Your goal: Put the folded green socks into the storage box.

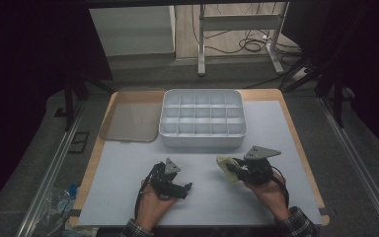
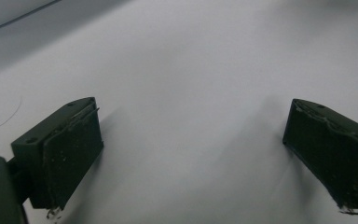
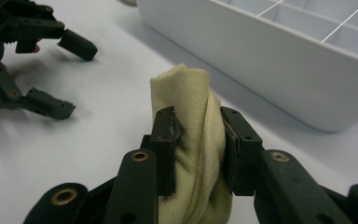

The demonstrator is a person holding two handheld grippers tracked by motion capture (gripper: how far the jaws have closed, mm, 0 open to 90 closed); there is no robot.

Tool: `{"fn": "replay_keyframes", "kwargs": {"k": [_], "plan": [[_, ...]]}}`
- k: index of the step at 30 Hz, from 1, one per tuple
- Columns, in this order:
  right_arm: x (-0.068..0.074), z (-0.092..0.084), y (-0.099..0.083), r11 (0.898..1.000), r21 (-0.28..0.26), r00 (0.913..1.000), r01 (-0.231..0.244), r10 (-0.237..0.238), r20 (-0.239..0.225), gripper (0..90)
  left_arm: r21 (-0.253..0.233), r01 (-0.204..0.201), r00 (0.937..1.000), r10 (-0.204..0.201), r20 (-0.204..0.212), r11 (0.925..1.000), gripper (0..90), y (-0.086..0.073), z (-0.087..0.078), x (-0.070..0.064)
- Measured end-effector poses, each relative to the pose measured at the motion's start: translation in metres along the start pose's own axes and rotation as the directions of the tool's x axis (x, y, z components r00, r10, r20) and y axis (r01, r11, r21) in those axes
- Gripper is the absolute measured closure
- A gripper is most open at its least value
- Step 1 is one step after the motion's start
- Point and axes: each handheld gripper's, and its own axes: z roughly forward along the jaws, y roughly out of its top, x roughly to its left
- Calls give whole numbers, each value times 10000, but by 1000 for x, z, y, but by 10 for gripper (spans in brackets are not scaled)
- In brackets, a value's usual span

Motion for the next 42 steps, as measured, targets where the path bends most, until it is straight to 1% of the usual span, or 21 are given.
{"fn": "replay_keyframes", "kwargs": {"k": [12, 16, 21, 32, 42], "plan": [[-9, -6, 15, 9986, -521, 9993, 132, -113, 363, 687, -1, -24, 10000, 24, -8, 10000, 41, 0, 0, 0], [-13, -8, 21, 9977, -667, 9991, 120, -93, 408, 687, -5, 7, 10000, -7, 2, 10000, 41, 0, 0, 0], [-18, -8, 27, 9970, -765, 9989, 112, -76, 473, 687, -3, -27, 10000, 27, -15, 10000, 41, 0, 0, 0], [-27, -10, 41, 9955, -949, 9990, 15, 28, 456, 686, 1, -30, 10000, 30, -12, 10000, 41, 0, 0, 0], [-36, -6, 53, 9944, -1055, 9981, -96, 159, 591, 687, -3, -28, 10000, 28, -16, 10000, 41, 0, 0, 0]]}}
